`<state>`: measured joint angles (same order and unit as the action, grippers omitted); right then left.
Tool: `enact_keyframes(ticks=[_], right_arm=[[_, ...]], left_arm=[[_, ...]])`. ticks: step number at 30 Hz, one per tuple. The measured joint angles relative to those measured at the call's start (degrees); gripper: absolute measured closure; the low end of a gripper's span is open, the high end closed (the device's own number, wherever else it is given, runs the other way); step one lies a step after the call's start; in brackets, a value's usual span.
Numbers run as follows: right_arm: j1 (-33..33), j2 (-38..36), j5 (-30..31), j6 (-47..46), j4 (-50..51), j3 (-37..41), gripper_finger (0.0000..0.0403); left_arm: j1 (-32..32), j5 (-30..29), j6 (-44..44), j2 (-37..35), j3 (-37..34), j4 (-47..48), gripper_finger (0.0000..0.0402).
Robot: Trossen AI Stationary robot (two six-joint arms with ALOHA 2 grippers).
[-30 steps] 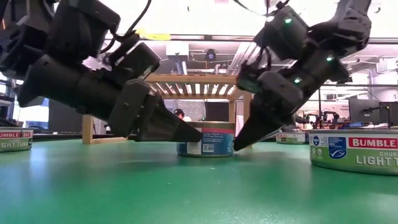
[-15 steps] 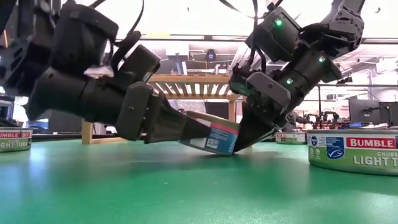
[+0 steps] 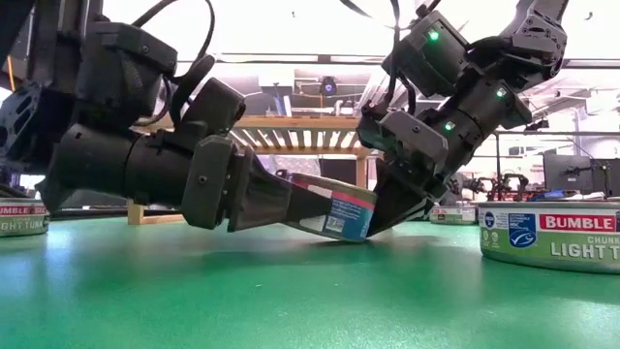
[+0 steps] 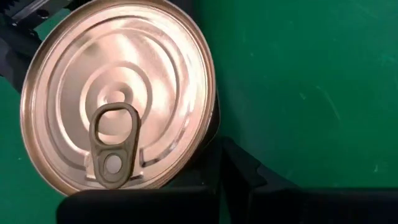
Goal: Stack canned seafood by type on shelf
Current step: Put the blue pink tuna can on the shelf
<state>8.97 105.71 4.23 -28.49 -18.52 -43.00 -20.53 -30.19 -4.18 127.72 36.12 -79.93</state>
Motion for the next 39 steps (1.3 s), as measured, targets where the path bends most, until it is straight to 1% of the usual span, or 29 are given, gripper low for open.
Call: enact_keyframes(ticks=[5,9,16,19,26,31,34,37,39], right_arm=[[0.0,0.0,-0.1,0.1,-0.3,0.0,0.04],[0.0,0.1,-0.2,0.3,-0.3,-0.1,0.04],[0.0,0.1,-0.2,0.2,-0.2,-0.1,0.04],[0.0,0.0,-0.2,0.2,-0.2,-0.1,0.04],[0.0,0.1,-0.2,0.1,-0.8,-0.1,0.04],[-0.4,-0.1,0.3,0.2,-0.5,-0.1,0.04],[-0.4,-1.9,3.2,0.0,4.3,-0.2,0.04],[-0.4,-5.2,7.7,-1.0,12.3,-0.2,0.04],[-0.1,-7.5,8.9,-1.2,17.3,-0.1,0.04]], left_arm=[[0.2,2.6,-4.4,-3.8,0.2,10.5,0.0023],[1.2,4.5,-7.7,-6.1,0.2,16.2,0.0023],[2.2,6.4,-5.9,-6.2,1.8,17.8,0.0022],[2.2,6.9,-3.5,-6.1,3.3,18.7,0.0022],[3.0,8.6,-1.5,-6.0,8.8,26.2,0.0022],[3.1,8.3,-0.6,-5.9,9.9,27.3,0.0022],[2.9,6.3,-1.2,-5.9,9.2,26.9,0.0023],[2.3,2.5,-2.9,-6.0,8.2,26.7,0.0023],[1.9,0.8,-3.3,-6.0,7.7,26.8,0.0023]])
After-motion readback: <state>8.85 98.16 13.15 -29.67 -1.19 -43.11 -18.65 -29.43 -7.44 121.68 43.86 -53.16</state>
